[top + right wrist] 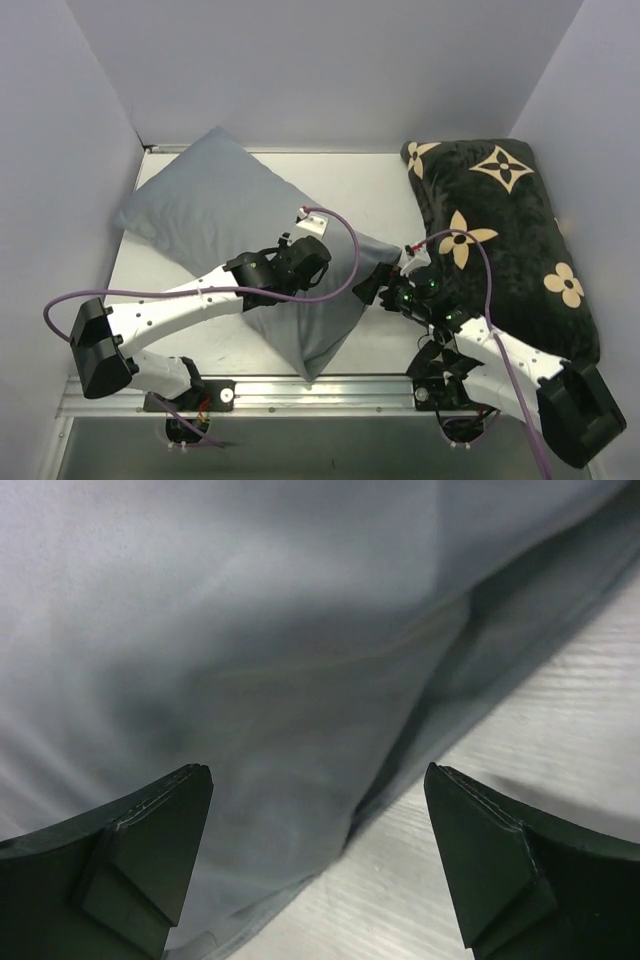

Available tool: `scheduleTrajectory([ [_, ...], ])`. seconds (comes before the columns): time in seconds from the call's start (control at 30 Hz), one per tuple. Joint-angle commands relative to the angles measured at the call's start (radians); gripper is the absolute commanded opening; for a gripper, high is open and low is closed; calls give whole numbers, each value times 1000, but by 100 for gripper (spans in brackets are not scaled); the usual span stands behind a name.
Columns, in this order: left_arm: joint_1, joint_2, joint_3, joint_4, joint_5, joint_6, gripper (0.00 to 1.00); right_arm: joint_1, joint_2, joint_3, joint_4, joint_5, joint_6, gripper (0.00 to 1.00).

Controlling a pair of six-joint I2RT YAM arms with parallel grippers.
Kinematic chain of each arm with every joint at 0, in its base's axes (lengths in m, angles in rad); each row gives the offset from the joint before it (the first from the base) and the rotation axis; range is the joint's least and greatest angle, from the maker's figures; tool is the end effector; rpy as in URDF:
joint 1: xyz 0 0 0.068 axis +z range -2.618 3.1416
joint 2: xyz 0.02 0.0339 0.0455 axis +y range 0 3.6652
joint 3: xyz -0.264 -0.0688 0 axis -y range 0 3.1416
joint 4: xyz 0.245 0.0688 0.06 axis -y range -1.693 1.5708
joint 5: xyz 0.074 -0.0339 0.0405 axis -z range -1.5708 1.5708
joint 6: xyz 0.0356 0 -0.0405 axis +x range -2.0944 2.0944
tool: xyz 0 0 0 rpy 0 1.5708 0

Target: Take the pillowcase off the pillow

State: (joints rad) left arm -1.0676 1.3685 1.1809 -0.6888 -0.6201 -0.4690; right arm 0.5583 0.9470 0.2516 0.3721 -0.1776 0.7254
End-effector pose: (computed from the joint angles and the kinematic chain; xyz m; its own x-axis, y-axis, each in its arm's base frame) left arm 0.1554 -0.2395 0.3062 -0.5717 0.2759 -0.7727 0.3085 0.9449 0.1091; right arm 0.1627 0.1090 0.1822 -0.6418 0.3690 -0.6722 -0.3177 0.6699 0.6711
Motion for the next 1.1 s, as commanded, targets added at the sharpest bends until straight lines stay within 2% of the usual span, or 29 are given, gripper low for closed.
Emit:
scheduleTrajectory([
  [0.0, 1, 10, 46, -37, -84, -13, 38, 12, 96, 12, 226, -62, 29, 91],
  [0.07, 3, 14, 46, -37, -86, -16, 31, 20, 159, 3, 299, -71, 55, 89],
  [0.17, 5, 21, 54, -38, -87, -17, 29, 34, 228, -8, 359, -74, 80, 86],
  [0.33, 6, 30, 66, -43, -82, -16, 13, 45, 257, -34, 410, -60, 91, 84],
  [0.4, 6, 34, 66, -43, -79, -17, 10, 45, 254, -35, 415, -48, 95, 80],
  [0.43, 6, 35, 66, -43, -76, -17, 6, 46, 251, -34, 415, -43, 98, 70],
  [0.5, 5, 34, 69, -43, -67, -19, 6, 48, 246, -32, 416, -37, 106, 55],
  [0.53, 5, 34, 71, -44, -63, -17, 5, 49, 243, -29, 419, -37, 108, 38],
  [0.6, 5, 29, 77, -44, -53, -14, 5, 49, 228, -25, 413, -31, 114, 23],
  [0.63, 5, 27, 77, -43, -49, -13, 5, 49, 219, -22, 400, -31, 115, 8],
  [0.67, 3, 21, 82, -43, -46, -10, 5, 49, 196, -12, 387, -30, 117, 2],
  [0.77, 1, 6, 86, -41, -23, 3, 5, 54, 112, 5, 316, -23, 117, 0],
  [0.87, -14, -14, 103, -37, 19, 35, 8, 66, 6, 58, 182, 6, 95, 0],
  [1.07, -101, -46, 184, -32, 37, 101, 44, 97, -134, 181, -19, 56, 60, 0],
])
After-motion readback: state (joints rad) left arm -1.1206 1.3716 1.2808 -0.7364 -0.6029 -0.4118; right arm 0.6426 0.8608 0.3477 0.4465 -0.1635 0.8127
